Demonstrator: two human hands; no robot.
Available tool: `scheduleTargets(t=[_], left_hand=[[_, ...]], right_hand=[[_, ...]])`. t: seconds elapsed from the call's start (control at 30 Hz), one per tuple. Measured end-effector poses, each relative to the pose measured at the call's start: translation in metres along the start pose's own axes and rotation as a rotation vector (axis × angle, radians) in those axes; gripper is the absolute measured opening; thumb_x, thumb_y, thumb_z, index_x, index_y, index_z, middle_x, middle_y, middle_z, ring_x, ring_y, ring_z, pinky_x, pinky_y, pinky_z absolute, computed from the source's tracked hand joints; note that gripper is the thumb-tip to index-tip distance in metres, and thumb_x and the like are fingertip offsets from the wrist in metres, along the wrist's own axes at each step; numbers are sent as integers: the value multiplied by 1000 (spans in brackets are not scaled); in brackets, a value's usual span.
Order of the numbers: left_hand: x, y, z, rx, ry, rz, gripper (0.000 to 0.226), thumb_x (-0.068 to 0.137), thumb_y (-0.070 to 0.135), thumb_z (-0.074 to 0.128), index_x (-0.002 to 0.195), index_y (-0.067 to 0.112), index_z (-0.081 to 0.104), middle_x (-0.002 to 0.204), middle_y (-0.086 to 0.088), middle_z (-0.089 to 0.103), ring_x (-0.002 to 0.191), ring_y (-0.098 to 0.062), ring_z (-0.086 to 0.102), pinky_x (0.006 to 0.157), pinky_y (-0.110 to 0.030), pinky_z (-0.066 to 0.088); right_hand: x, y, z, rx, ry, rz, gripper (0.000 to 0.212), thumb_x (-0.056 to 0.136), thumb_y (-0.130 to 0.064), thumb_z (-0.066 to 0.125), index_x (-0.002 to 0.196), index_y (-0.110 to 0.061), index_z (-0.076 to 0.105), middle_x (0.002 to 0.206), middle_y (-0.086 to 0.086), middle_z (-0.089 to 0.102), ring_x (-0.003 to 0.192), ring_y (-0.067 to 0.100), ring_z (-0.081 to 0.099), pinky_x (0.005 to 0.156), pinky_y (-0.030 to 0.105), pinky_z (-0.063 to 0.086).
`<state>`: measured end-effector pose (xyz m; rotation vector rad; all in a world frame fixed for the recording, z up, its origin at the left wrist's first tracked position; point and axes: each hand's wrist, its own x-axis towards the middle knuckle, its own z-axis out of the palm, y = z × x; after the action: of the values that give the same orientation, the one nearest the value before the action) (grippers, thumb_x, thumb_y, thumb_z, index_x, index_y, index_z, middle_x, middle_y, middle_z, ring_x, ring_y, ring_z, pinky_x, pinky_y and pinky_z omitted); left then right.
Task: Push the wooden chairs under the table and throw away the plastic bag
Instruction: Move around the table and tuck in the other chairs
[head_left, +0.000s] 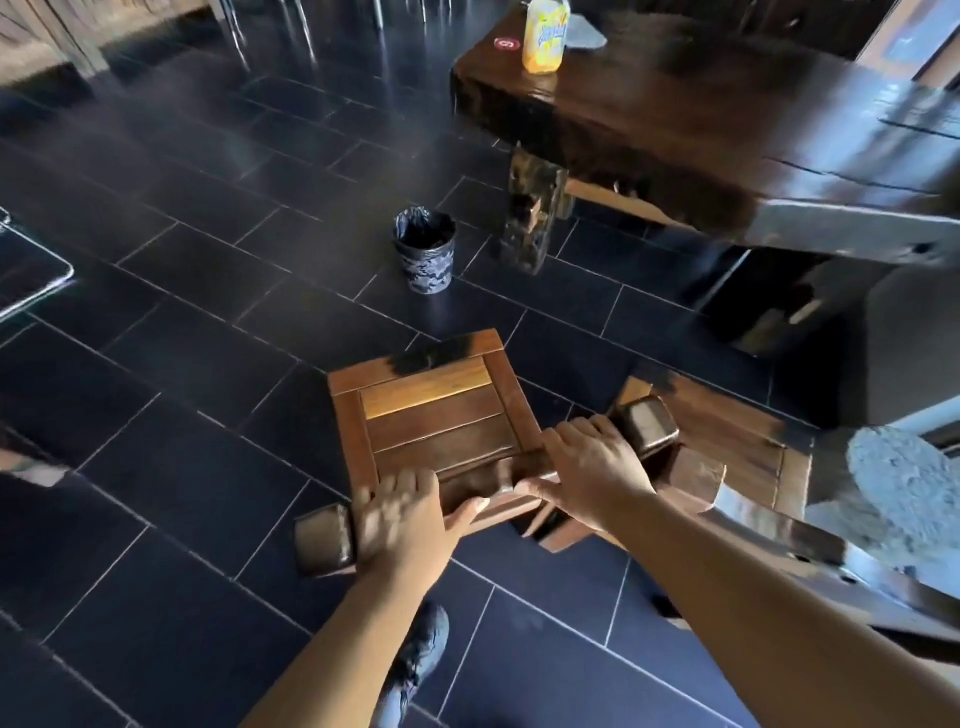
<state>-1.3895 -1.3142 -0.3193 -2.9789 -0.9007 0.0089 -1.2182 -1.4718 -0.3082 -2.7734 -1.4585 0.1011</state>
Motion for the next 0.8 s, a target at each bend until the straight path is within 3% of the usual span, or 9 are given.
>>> scheduleTargets(t=[0.13,0.23,0.33,0.47,0.6,0.7,0.8], left_hand=[[1,-1,4,19,14,18,62,81,75,51,78,14,62,74,-7,64,70,-29,60,70,-41,40],[4,-3,6,37,18,65,61,82,74,49,78,14,62,72,-7,63,67,-29,60,66,-39,40],[10,-9,8,44,38,90,61,81,74,52,75,14,61,70,-6,62,65,-28,59,65,-38,39],[28,-20,12,45,92,157,61,80,76,52,72,16,59,66,-5,61,62,-28,59,63,-39,41],[50,-30,12,50,134,229,62,80,78,48,71,17,59,67,-3,61,62,-26,59,63,-38,41],[72,-37,11,68,153,280,67,82,81,37,72,19,58,68,-2,62,64,-26,60,65,-39,42],[92,-47,12,72,153,342,67,83,81,31,75,20,59,71,-1,64,66,-25,61,67,-40,44]], right_hand=[[-1,-1,1,-3,55,3,65,73,-70,63,101,-12,68,88,2,70,90,30,66,99,47,49],[0,-3,-2,38,36,31,59,74,-70,67,96,-15,68,91,0,70,94,27,66,101,43,45],[3,-5,-2,57,-9,83,64,75,-77,54,99,-19,67,98,-3,69,105,23,62,108,37,38],[5,-8,5,63,75,129,72,71,-82,37,94,-20,67,91,-4,69,98,23,64,105,38,41],[11,-16,7,55,98,203,61,72,-77,56,93,-22,67,92,-5,69,97,23,64,98,36,46],[17,-23,6,74,123,290,51,69,-71,72,81,-22,66,97,-6,68,92,24,63,85,37,52],[26,-29,12,98,125,355,53,69,-72,69,85,-22,66,104,-5,65,95,26,61,79,38,54]])
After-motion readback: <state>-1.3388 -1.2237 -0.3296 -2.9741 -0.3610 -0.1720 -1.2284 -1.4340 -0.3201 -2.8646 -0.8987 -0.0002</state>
